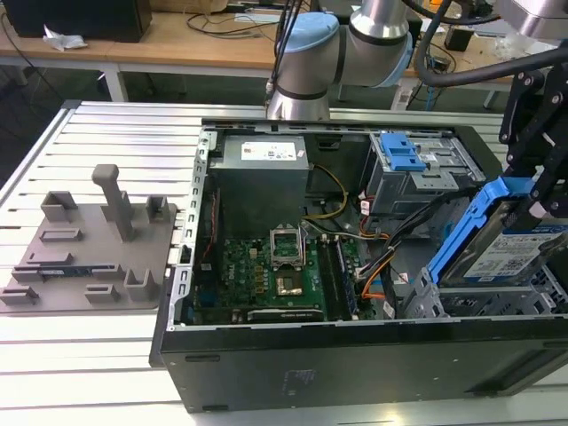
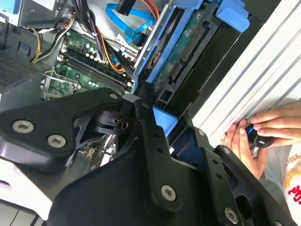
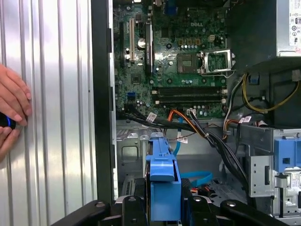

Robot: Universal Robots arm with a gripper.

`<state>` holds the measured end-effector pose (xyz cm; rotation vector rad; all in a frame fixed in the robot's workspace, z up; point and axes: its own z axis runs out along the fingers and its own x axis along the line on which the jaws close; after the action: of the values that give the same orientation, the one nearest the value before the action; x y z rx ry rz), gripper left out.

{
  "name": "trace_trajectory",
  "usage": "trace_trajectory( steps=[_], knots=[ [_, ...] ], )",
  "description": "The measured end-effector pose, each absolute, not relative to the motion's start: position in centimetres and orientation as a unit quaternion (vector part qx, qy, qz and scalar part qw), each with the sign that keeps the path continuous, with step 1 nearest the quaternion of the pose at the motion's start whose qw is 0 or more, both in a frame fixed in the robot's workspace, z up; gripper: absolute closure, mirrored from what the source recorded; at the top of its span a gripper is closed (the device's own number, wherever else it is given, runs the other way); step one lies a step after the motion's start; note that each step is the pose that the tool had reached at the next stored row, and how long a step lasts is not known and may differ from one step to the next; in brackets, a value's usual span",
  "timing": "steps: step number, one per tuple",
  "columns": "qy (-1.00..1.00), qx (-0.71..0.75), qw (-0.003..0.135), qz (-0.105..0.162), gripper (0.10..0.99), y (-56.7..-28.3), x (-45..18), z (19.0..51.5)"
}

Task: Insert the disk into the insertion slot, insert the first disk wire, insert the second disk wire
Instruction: 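Insert the disk into the insertion slot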

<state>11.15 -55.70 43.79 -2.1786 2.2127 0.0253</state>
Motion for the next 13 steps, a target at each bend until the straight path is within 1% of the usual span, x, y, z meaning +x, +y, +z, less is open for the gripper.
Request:
trace_trajectory(
  steps=[9,10,12,13],
  knots=[
    [0.713,-0.701,0.017,0.010,0.722,-55.7,11.2,41.4],
    [0.713,-0.701,0.016,0.010,0.710,-55.7,11.2,41.2],
    [0.713,-0.701,0.016,0.010,0.584,-55.7,11.2,41.1],
    [0.713,-0.701,0.015,0.010,0.584,-55.7,11.2,41.1]
  ],
)
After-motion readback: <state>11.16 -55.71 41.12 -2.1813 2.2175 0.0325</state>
